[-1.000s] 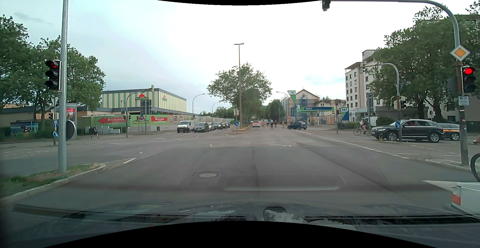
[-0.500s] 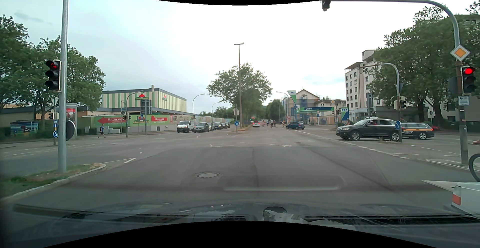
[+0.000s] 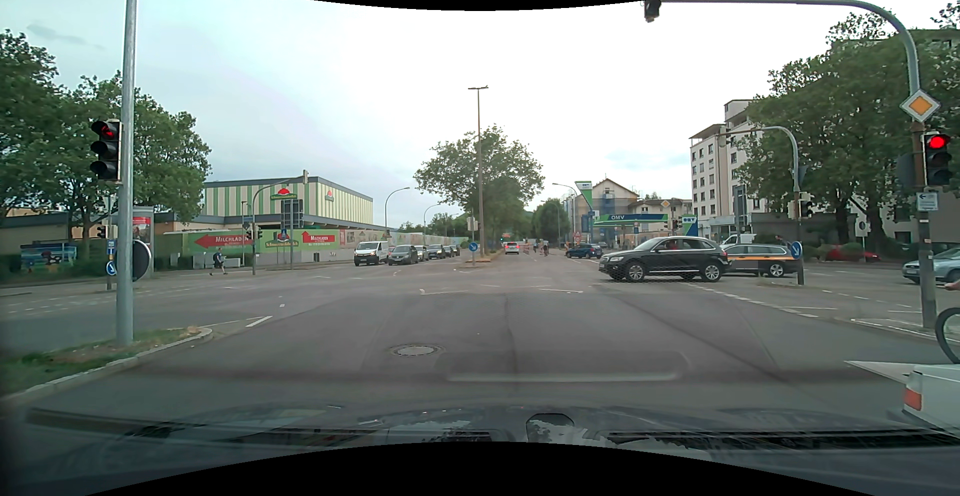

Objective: Follow the waypoints while adhering to traffic rules and regulations

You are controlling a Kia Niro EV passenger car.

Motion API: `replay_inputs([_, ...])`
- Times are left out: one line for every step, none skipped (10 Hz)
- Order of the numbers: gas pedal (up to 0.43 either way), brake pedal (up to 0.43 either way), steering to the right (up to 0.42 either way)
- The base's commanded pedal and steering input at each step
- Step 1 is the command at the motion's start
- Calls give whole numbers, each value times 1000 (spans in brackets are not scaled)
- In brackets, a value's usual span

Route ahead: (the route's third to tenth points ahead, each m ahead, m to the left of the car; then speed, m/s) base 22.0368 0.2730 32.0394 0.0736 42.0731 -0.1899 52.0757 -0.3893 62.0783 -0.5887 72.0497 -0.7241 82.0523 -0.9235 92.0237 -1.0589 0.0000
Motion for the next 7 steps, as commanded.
replay_inputs([0, 262, 2])
replay_inputs([0, 262, 2])
replay_inputs([0, 262, 2])
replay_inputs([0, 262, 2])
replay_inputs([0, 262, 2])
replay_inputs([0, 262, 2])
replay_inputs([0, 262, 2])
